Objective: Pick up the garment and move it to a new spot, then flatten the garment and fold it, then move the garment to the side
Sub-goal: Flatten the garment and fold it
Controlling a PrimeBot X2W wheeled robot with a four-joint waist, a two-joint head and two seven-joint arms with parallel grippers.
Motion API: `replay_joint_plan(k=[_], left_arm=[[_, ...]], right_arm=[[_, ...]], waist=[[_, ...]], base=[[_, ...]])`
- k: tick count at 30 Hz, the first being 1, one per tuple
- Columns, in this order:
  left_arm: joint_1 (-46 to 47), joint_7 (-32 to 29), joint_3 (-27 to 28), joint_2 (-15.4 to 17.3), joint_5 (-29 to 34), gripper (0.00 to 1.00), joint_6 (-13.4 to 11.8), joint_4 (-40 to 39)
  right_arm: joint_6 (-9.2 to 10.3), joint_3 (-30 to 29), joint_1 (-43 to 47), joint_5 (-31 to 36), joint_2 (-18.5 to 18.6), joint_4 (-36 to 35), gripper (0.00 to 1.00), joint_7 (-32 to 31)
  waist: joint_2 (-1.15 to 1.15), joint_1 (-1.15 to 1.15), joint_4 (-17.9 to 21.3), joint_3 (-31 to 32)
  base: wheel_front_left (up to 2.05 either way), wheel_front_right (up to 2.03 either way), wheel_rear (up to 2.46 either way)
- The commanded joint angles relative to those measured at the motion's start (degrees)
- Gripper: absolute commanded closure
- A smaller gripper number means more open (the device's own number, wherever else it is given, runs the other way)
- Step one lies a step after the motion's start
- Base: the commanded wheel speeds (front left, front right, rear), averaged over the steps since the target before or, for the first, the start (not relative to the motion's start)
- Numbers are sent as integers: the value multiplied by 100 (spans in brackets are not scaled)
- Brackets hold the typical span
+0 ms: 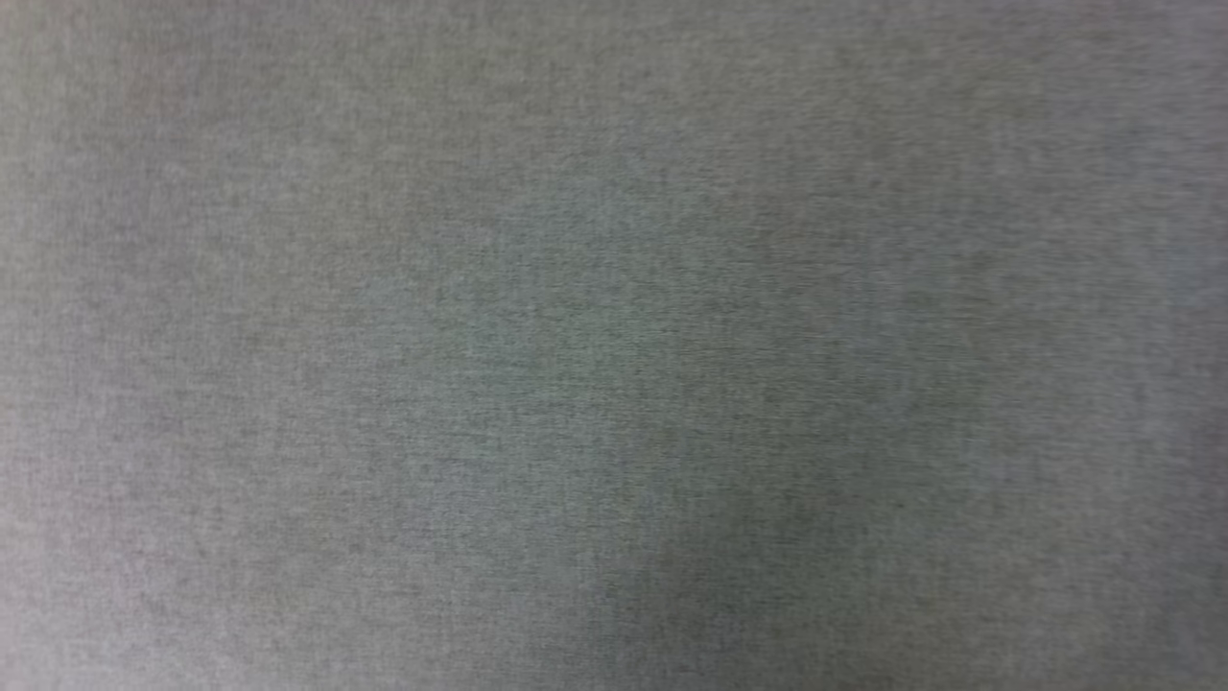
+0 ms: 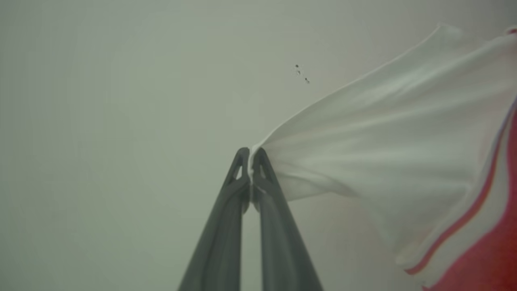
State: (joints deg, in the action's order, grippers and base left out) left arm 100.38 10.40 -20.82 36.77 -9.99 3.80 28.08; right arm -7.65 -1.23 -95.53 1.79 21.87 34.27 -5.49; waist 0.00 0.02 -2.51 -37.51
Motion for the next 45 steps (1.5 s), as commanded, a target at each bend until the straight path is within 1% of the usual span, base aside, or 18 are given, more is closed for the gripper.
replay_joint_plan(k=[1, 3, 4, 8, 10, 14, 19, 23, 28, 32, 36, 39, 45], left_arm=[[-65, 150, -11, -54, -6, 100, -70, 276], [-226, 289, -109, -223, -32, 100, -45, 546], [-226, 289, -109, -223, -32, 100, -45, 546], [-813, 445, -275, -575, -82, 100, -74, 815], [-1159, 477, -316, -687, -140, 100, -70, 864], [-2013, 487, -363, -978, -221, 100, -92, 644], [-3193, 484, -312, -1171, -328, 100, -147, 309], [-4171, 485, -353, -1298, -371, 100, -119, 106], [-5300, 485, -494, -1345, -500, 100, -32, 79], [-6073, 474, -578, -1270, -607, 100, -48, 28], [-6758, 311, -716, -1206, -700, 100, -25, -69], [-7235, 162, -805, -1157, -785, 100, -46, -211], [-8095, -229, -1002, -1014, -963, 100, 6, -614]], right_arm=[[29, -72, 10, 104, -28, 277, 100, 182], [29, -114, 88, 204, -103, 576, 100, 439], [29, -114, 88, 204, -103, 576, 100, 439], [24, -155, 467, 335, -198, 1122, 100, 819], [24, -161, 688, 300, -254, 1338, 100, 1010], [23, -164, 1208, 265, -271, 1757, 100, 1358], [22, -159, 1904, 127, -389, 2179, 100, 1679], [22, -8, 2558, -71, -495, 2429, 100, 1870], [22, 277, 3413, -455, -607, 2619, 100, 1989], [22, 522, 4092, -893, -679, 2635, 100, 2024], [22, 822, 4759, -1383, -725, 2605, 100, 2008], [22, 1037, 5214, -1803, -683, 2531, 100, 1937], [22, 1440, 6102, -2681, -567, 2159, 100, 1652]], waist=[[0, -2, -132, -124], [0, -2, -177, -144], [0, -2, -177, -144], [0, -2, -271, -81], [0, -2, -293, -2], [0, -2, -311, 214], [0, -2, -286, 668], [0, -2, -287, 1145], [0, -2, -275, 1721], [0, -2, -268, 2102], [0, -2, -281, 2435], [0, -2, -300, 2665], [0, -2, -333, 3065]], base=[[0, 0, 0], [0, 0, 0], [0, 0, 0], [0, 0, 0], [0, 0, 0], [0, 0, 0], [0, 0, 0], [0, 0, 0], [0, 0, 0], [0, 0, 0], [0, 0, 0], [0, 0, 0], [0, 0, 0]])
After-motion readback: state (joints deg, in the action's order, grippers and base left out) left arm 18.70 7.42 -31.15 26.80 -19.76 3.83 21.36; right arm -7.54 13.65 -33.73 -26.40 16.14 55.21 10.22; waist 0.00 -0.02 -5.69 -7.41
